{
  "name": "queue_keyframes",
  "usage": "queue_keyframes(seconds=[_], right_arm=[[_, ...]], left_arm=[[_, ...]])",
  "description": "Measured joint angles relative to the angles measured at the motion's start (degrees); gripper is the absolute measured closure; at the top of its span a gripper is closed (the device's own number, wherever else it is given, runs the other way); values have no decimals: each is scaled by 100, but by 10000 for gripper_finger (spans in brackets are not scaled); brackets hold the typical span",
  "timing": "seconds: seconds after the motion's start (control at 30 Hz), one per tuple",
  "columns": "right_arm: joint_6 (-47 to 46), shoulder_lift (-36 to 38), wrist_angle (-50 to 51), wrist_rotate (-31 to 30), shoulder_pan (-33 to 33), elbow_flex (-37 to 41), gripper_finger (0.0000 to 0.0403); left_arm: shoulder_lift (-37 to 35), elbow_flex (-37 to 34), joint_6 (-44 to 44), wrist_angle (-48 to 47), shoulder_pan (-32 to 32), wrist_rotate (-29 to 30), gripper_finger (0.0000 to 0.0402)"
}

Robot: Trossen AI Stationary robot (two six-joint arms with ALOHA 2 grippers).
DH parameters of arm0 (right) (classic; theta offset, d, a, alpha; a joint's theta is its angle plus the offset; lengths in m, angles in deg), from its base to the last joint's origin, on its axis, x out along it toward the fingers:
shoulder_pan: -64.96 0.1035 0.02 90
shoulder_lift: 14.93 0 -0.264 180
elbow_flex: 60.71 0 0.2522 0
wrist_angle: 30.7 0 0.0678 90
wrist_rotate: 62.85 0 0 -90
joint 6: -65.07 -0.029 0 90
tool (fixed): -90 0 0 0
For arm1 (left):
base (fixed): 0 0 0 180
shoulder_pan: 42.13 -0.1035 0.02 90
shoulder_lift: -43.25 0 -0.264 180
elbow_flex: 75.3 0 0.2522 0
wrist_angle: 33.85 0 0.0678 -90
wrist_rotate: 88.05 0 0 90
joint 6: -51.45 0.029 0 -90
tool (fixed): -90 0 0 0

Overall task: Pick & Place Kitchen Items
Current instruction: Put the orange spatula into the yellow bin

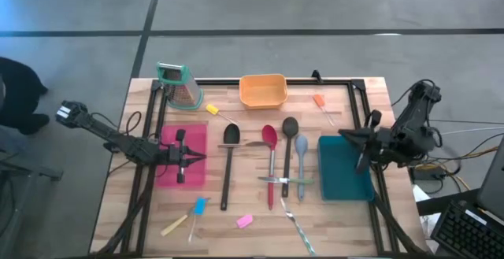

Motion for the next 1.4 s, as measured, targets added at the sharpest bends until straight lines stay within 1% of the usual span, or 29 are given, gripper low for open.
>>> queue_keyframes(seconds=[0.07,0.13,0.2,0.23,0.33,0.5,0.6,0.77,0.9,0.97,1.13,1.23,1.3,1.4], right_arm=[[953,-72,-1096,28,-69,-2,394],[1710,-147,-1962,163,-183,-2,394],[2182,-215,-2493,370,-329,-2,394],[2270,-231,-2591,446,-410,-2,394],[1965,-324,-2569,695,-690,20,394],[1235,-771,-2450,1699,-1291,135,394],[882,-1161,-2458,2013,-1631,151,394],[627,-1830,-2454,2073,-1928,95,394],[864,-2237,-2450,2076,-1915,20,394],[951,-2375,-2462,2076,-1914,-30,394],[814,-2675,-2456,2101,-1945,-37,394],[799,-2938,-2422,2369,-1973,-9,394],[788,-3147,-2414,2427,-2010,0,394],[707,-3310,-2476,2359,-2143,-2,394]], left_arm=[[1,0,-1,-2,1,-1,378],[0,1,-1,-1,0,-2,378],[0,1,-1,-2,1,-1,378],[0,0,0,-2,2,-1,378],[2,0,-2,-2,2,0,378],[0,0,-1,-2,1,0,378],[0,0,0,-2,1,-1,378],[0,0,0,-2,0,-2,378],[0,0,-2,-2,0,0,378],[0,1,-1,-2,0,-2,378],[0,0,-2,-2,0,0,378],[0,0,-2,-2,2,0,378],[0,0,0,-2,0,-2,378],[0,0,0,-2,0,0,378]])
